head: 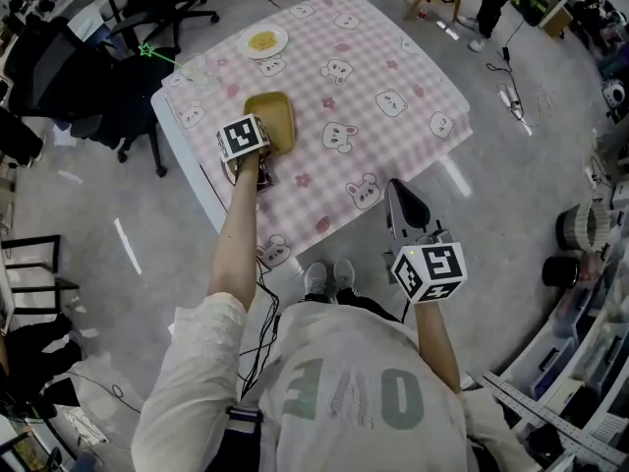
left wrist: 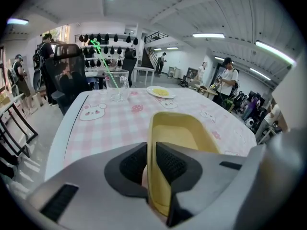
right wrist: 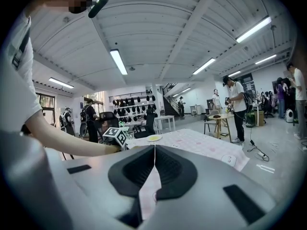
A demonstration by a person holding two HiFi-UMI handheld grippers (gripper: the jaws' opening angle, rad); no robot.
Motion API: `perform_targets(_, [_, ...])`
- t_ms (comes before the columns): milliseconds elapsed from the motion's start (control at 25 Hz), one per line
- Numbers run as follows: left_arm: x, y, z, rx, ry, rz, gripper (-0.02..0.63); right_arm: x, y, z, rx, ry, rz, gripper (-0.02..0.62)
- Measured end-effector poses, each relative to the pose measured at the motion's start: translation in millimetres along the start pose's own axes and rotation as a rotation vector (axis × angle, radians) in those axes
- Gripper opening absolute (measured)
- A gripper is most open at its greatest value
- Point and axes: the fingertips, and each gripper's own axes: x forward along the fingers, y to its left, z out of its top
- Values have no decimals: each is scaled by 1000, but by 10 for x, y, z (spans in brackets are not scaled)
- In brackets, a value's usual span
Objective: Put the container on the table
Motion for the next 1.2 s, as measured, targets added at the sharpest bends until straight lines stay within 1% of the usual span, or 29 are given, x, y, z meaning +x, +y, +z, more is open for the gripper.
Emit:
perform_targets(80, [-51, -8, 117, 3, -34, 0, 40, 52, 30, 4, -7, 6, 16, 29])
perform_targets(160, [-144, -45, 259, 8, -73, -9, 67, 85, 68, 28, -11, 7, 37, 29])
perform_targets(280, [-383, -149, 538, 35, -157, -26, 67, 115, 135, 90, -23, -6, 69, 29])
perform_targets(400, [-732, -279, 921, 65, -279, -51, 67, 195, 222, 187, -42, -27, 102, 29])
perform_targets(520, [-1190, -401, 1296, 144, -418, -63, 66, 329, 345, 271, -55, -52, 138, 29])
perform_targets(600, [-1543, -535, 1467, 197, -505, -75, 66, 383, 383, 324, -58, -65, 155, 29])
perform_targets(680, [-1909, -694, 1566, 217, -586, -98, 57, 407, 384, 385, -52, -73, 165, 29])
perform_targets(760, [-2281, -826, 1581, 238, -664, -113, 43, 430, 405, 434, -44, -81, 173, 29])
perform_targets(880, [-2809, -993, 1475, 265, -774, -148, 38, 477, 462, 468, -48, -88, 183, 29])
perform_targets(1000, [-3167, -1041, 1330, 272, -865, -159, 34, 532, 517, 483, -73, -92, 180, 29])
perform_targets(1120, [-3308, -1035, 1107, 251, -917, -148, 32, 534, 551, 497, -82, -96, 182, 29])
perform_targets(1200, [-3298, -1078, 901, 236, -911, -152, 31, 498, 544, 499, -86, -100, 184, 29])
